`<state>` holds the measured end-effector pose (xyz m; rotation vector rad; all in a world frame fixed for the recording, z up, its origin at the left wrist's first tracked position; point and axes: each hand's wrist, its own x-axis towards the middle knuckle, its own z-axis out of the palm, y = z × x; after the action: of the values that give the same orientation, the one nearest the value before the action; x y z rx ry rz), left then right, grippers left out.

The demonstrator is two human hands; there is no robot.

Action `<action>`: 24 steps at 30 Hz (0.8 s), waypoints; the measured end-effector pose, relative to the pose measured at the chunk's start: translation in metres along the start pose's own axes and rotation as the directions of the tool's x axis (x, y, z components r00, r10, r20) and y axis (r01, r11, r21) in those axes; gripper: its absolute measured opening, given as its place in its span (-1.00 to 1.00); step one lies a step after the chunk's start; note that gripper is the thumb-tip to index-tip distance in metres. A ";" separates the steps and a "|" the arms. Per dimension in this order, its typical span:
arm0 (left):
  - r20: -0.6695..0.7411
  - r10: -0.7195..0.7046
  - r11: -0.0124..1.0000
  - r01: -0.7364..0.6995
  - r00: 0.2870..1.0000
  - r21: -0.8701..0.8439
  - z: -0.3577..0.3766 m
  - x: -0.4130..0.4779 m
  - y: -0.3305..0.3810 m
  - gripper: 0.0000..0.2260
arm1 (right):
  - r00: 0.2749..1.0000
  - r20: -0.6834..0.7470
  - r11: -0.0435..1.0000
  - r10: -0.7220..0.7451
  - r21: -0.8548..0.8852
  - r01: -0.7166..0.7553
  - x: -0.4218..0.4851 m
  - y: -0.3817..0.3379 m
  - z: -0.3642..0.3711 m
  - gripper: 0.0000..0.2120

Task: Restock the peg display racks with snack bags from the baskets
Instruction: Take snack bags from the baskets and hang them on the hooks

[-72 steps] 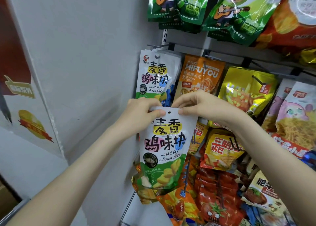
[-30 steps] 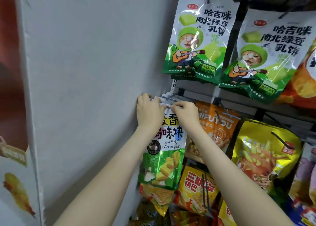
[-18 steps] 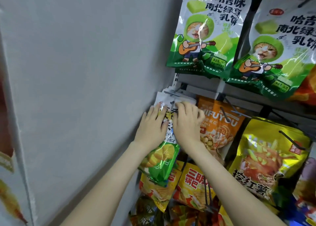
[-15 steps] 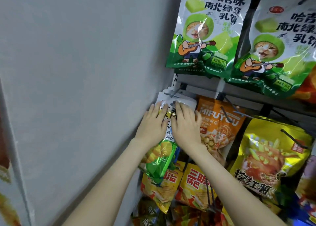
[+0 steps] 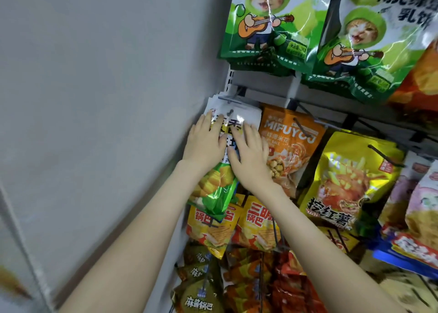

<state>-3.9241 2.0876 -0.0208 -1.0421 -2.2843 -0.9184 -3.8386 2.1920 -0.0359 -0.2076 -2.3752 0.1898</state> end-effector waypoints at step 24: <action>-0.142 -0.038 0.999 0.036 0.989 -0.020 0.013 -0.069 0.006 -0.52 | 0.995 0.081 0.997 -0.055 0.055 0.050 -0.042 -0.009 -0.014 -0.50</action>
<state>-3.8798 2.0673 -0.0710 -0.9132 -2.1880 -0.9965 -3.7997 2.1762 -0.0519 -0.1142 -2.4513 0.2397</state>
